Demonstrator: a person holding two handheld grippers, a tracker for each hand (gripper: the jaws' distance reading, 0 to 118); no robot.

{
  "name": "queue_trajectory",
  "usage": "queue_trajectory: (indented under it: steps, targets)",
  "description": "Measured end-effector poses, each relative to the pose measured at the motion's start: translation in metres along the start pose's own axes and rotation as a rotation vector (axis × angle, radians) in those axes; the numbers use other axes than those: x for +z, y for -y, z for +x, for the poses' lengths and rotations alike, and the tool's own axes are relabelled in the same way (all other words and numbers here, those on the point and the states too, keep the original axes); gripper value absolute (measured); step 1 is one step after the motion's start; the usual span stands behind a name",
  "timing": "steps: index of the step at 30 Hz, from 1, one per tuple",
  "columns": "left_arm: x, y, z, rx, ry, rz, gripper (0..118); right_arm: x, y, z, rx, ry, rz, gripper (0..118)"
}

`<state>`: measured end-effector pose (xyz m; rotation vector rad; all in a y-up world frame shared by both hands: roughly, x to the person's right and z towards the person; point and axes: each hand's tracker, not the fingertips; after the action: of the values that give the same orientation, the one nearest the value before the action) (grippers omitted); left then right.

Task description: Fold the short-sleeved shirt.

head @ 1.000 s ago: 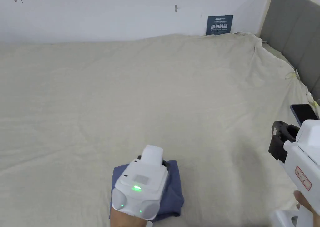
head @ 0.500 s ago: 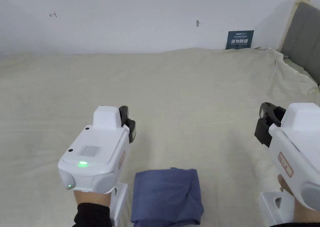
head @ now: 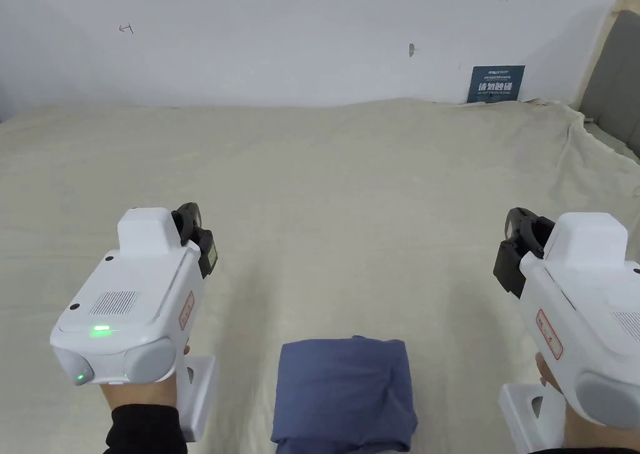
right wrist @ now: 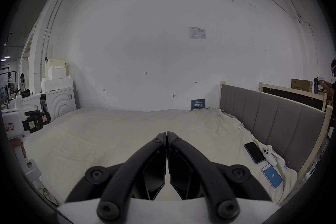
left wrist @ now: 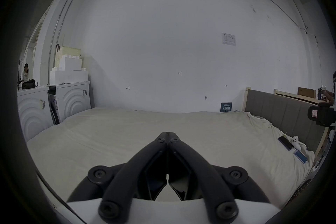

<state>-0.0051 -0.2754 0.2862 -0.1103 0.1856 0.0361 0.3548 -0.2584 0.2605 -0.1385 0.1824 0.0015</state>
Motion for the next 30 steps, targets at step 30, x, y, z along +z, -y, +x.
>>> queue_trajectory:
  steps: [30]
  targets:
    - [-0.005, 0.070, -0.043, 0.139, 0.066, -0.294, 0, -0.070, 0.250, -0.115, 0.030, -0.259, -0.421, 0]
